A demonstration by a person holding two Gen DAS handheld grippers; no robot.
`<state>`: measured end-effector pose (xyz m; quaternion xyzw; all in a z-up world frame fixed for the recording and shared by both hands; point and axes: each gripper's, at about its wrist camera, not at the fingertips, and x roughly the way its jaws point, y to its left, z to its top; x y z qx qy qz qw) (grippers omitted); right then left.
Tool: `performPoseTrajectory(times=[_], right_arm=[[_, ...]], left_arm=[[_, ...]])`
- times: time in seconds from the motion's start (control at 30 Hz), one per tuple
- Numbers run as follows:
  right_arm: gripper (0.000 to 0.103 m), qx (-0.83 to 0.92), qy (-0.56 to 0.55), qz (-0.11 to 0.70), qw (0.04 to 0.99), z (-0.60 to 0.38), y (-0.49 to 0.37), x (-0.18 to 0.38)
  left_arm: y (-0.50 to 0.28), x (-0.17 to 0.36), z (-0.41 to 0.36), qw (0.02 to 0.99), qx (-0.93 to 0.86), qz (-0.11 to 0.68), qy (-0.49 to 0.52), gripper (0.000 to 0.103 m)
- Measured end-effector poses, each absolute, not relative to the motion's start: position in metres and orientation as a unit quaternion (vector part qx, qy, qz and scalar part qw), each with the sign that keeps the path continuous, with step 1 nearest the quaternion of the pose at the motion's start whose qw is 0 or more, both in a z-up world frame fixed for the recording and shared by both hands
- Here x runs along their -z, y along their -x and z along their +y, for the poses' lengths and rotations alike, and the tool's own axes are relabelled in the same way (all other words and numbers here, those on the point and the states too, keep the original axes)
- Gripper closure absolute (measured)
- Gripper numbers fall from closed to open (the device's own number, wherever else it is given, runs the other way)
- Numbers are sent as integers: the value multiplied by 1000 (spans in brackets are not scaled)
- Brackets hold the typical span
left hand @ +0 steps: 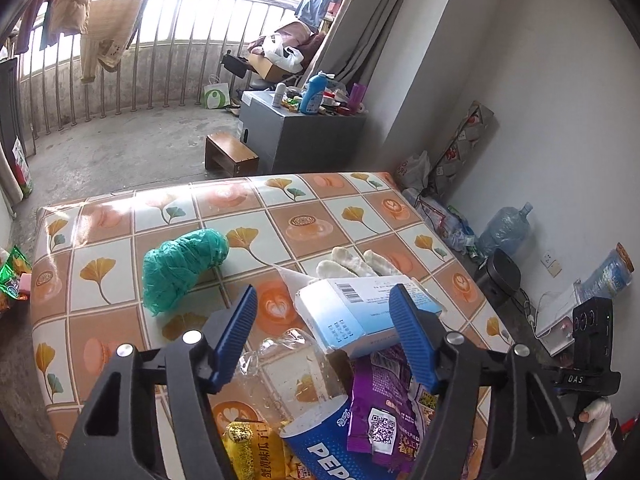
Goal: Collect trash
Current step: 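Grasp the white-blue box with the left gripper while the right grasps the purple bag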
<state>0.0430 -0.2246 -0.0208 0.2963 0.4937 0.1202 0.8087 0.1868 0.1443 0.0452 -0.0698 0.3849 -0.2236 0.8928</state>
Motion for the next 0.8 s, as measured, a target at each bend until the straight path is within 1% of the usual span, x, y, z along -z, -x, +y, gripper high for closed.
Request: performPoseTrajectory(times=[0.1, 0.23, 0.37, 0.47, 0.5, 0.53, 0.6, 0.63, 0.7, 0.8], right_arm=[[41, -141, -350, 519, 767, -225, -28, 38], [45, -163, -390, 545, 724, -213, -21, 53], [50, -185, -418, 558, 692, -202, -25, 64], [61, -192, -441, 563, 672, -197, -31, 71], [69, -192, -445, 564, 669, -196, -33, 73], [81, -192, -447, 563, 668, -196, -33, 73], [96, -191, -452, 560, 668, -200, -32, 74], [100, -192, -454, 555, 670, -204, -30, 73], [101, -191, -449, 546, 682, -217, -26, 65], [101, -191, -411, 544, 706, -236, -19, 50]], left_arm=[[-190, -33, 138, 883, 231, 403, 70, 47], [-189, -18, 135, 872, 231, 425, 74, 58], [-184, -13, 134, 870, 229, 430, 77, 63], [-181, -11, 132, 867, 232, 435, 78, 67], [-180, -11, 131, 866, 232, 436, 76, 68], [-179, -11, 131, 866, 233, 437, 74, 68], [-177, -11, 129, 865, 233, 439, 71, 69], [-177, -12, 129, 865, 234, 439, 70, 69], [-175, -14, 128, 866, 234, 437, 68, 69], [-173, -18, 124, 866, 241, 434, 63, 70]])
